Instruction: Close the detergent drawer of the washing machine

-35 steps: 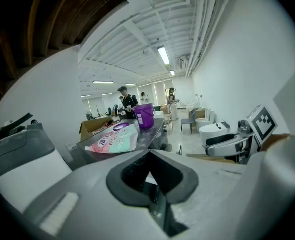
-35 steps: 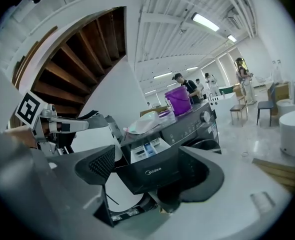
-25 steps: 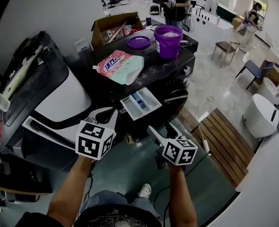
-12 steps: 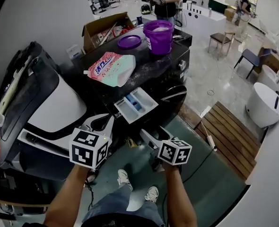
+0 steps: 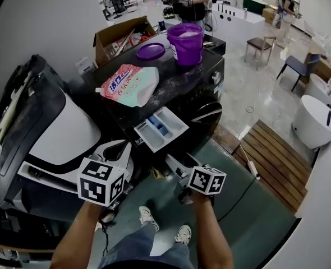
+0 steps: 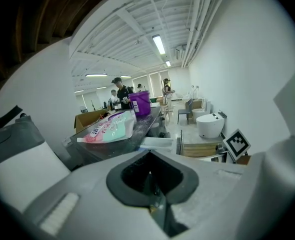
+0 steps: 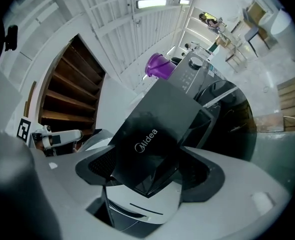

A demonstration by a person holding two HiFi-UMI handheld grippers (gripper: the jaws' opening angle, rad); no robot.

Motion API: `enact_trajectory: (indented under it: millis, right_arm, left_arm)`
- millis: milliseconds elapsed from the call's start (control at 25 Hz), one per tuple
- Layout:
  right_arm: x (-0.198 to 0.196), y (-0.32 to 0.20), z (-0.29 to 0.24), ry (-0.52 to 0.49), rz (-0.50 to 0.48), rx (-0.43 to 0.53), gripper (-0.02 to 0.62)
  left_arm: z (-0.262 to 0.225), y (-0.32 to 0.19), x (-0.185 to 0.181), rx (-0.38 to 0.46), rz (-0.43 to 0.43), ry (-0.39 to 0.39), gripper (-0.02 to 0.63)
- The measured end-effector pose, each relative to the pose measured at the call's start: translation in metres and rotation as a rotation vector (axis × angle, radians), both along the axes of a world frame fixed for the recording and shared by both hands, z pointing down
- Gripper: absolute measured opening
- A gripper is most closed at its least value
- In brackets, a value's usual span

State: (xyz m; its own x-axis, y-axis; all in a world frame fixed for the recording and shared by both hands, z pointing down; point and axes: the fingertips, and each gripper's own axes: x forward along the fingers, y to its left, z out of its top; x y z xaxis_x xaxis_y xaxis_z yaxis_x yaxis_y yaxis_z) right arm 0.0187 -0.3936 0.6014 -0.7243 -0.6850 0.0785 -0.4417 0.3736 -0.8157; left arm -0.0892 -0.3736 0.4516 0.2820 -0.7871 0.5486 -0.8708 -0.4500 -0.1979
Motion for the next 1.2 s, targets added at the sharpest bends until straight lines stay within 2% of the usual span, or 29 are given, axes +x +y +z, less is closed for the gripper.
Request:
enact_trajectory:
  millis: [560, 880, 1200]
  right_arm:
    - [-0.008, -0.012, -0.004, -0.143, -0.037, -0.006, 0.413]
    - [-0.017, -0.019, -0.002, -0.131, -0.027, -0.02, 0.392]
    - [-0.026, -0.03, -0.006, -0.133, -0.027, -0.029, 0.39]
  left_arm:
    - [0.007, -0.019, -0.017, -0.01, 0.003, -0.013, 0.002]
    - [0.009, -0.031, -0.012, -0.01, 0.028, -0.007, 0.002]
    - [0.006, -0.04, -0.026, -0.005, 0.005, 0.007, 0.002]
